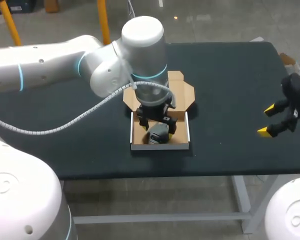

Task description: Assemble the packaging by folding the flat box into shape, placing the metal phone stand inside, and closing the box properly

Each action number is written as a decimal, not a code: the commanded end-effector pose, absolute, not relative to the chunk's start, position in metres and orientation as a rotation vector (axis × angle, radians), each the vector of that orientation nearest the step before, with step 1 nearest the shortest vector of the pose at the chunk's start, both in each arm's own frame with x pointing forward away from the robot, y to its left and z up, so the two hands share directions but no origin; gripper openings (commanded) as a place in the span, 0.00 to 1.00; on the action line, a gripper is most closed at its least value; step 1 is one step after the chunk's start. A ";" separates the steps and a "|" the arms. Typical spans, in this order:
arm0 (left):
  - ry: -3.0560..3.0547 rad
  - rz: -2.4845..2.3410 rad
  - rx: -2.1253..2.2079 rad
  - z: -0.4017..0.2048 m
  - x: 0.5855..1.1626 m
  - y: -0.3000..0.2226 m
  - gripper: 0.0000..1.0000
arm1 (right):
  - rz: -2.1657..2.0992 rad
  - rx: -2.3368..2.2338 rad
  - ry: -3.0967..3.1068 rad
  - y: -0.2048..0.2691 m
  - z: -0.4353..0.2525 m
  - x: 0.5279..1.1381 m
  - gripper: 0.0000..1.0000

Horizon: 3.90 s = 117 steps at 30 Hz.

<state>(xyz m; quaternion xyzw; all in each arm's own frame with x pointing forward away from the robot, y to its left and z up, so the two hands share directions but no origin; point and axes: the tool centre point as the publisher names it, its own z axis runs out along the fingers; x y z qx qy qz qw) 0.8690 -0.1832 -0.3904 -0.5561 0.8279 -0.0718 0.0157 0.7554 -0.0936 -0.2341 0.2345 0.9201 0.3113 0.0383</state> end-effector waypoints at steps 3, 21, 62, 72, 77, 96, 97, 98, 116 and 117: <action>2.511 -0.201 -1.806 -0.384 0.862 -0.191 1.00 | 0.960 0.716 2.823 -0.095 -0.233 0.755 1.00; 2.462 -0.162 -1.907 -0.382 0.862 -0.193 1.00 | 0.960 0.716 2.823 -0.095 -0.233 0.755 1.00; 2.289 -0.005 -2.205 -0.400 0.804 -0.194 1.00 | 0.960 0.716 2.823 -0.095 -0.233 0.755 1.00; 2.252 0.007 -2.253 -0.401 0.787 -0.193 1.00 | 0.960 0.716 2.823 -0.095 -0.233 0.755 1.00; 2.240 0.008 -2.265 -0.401 0.779 -0.194 1.00 | 0.960 0.716 2.823 -0.095 -0.233 0.755 1.00; 2.172 -0.350 -2.188 -0.345 0.776 -0.179 1.00 | 0.960 0.716 2.823 -0.095 -0.233 0.755 1.00; 2.180 -0.388 -2.172 -0.338 0.777 -0.176 1.00 | 0.960 0.716 2.823 -0.095 -0.233 0.755 1.00; 2.176 -0.411 -2.165 -0.334 0.777 -0.174 1.00 | 0.960 0.716 2.823 -0.095 -0.233 0.755 1.00; 2.209 -0.665 -2.090 -0.289 0.805 -0.115 1.00 | 0.947 0.701 2.843 -0.090 -0.226 0.766 1.00; 2.212 -0.673 -2.088 -0.288 0.807 -0.112 1.00 | 0.949 0.691 2.853 -0.088 -0.223 0.770 1.00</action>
